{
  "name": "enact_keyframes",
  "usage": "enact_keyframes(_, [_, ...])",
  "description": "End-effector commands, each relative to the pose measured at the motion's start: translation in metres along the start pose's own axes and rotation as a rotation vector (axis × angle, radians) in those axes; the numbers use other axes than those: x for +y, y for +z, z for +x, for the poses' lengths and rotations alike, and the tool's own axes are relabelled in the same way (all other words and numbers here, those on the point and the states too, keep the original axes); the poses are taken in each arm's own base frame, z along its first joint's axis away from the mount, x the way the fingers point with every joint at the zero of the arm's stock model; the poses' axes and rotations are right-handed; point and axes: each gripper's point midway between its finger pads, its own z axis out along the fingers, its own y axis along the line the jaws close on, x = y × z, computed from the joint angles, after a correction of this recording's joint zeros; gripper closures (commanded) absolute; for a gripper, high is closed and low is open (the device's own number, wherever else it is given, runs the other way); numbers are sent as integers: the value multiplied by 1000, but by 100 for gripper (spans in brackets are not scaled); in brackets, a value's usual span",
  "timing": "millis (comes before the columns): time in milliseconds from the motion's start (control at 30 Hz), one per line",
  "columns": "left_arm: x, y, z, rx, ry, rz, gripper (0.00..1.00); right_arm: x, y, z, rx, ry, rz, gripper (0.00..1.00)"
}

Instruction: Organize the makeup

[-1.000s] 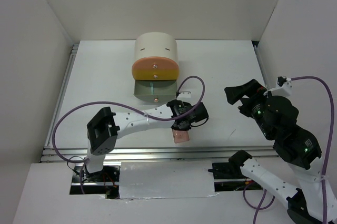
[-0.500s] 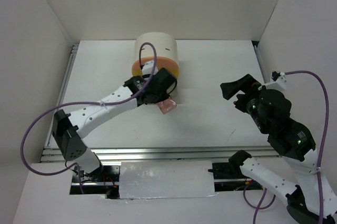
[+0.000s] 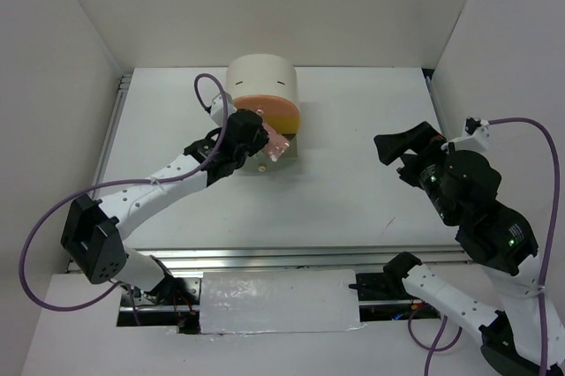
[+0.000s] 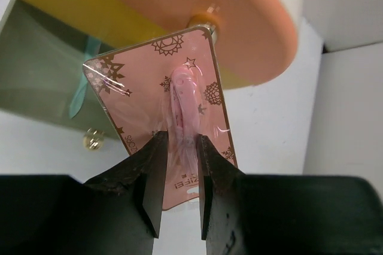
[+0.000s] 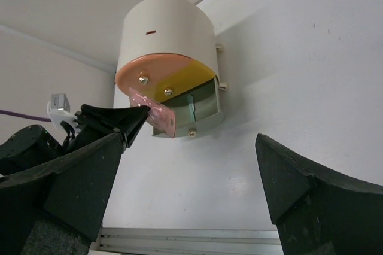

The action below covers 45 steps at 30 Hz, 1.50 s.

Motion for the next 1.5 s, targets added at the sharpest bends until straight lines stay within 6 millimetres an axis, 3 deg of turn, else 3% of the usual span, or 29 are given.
enact_keyframes(0, [-44, -3, -52, -171, -179, 161, 100, 10, -14, -21, -56, 16, -45, 0])
enact_keyframes(200, [-37, 12, -57, -219, -279, 158, 100, 13, -24, -22, -50, 32, -83, 0])
enact_keyframes(567, [-12, 39, -31, -203, -371, 173, 100, 17, -41, -35, -79, 24, -124, 0])
enact_keyframes(867, [4, 47, -15, -197, -421, 182, 94, 20, -58, -51, -133, 24, -168, 0])
enact_keyframes(1067, [20, 53, -5, -192, -437, 140, 77, 23, -58, -52, -131, 20, -176, 0])
enact_keyframes(1200, [30, 53, 0, -185, -444, 103, 60, 23, -58, -52, -134, 25, -177, 0])
enact_keyframes(1267, [33, 53, 6, -172, -439, 96, 57, 23, -58, -52, -134, 27, -179, 0])
enact_keyframes(1400, [36, 51, 12, -168, -440, 86, 31, 24, -56, -49, -123, 30, -184, 0])
enact_keyframes(1467, [37, 51, 13, -167, -443, 93, 26, 24, -57, -49, -126, 37, -189, 0])
